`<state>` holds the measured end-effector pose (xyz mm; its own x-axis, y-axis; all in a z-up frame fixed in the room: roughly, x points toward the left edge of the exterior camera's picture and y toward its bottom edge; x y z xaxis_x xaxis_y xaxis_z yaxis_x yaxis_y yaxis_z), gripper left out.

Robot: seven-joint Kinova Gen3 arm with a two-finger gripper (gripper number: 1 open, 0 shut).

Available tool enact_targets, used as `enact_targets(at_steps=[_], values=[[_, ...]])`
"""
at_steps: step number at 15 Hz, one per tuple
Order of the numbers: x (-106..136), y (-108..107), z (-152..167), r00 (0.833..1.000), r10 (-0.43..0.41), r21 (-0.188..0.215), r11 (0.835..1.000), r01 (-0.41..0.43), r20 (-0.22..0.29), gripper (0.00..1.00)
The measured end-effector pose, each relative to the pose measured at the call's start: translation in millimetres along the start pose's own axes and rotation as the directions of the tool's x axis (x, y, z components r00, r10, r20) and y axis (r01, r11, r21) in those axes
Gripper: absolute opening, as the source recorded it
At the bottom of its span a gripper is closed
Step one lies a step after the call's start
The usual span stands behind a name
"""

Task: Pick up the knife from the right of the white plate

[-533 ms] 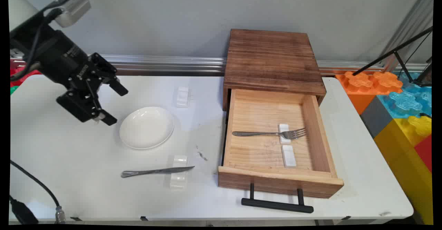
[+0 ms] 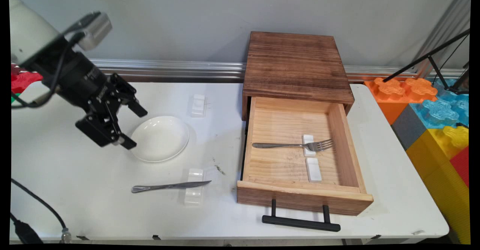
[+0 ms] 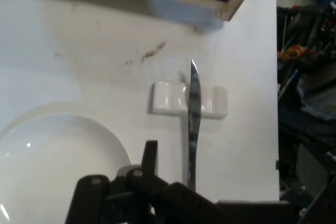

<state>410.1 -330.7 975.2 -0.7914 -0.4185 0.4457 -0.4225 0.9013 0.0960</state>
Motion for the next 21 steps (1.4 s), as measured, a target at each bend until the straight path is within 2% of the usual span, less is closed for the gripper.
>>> enact_targets(at_steps=[9, 21], values=[[-34.9, 3.2, 61.4, 1.000, 0.009, -0.012, 1.000, -0.009, 0.008, 1.00], [-71.7, -8.9, 147.7, 0.999, 0.038, -0.033, 0.999, -0.038, 0.018, 1.00]])
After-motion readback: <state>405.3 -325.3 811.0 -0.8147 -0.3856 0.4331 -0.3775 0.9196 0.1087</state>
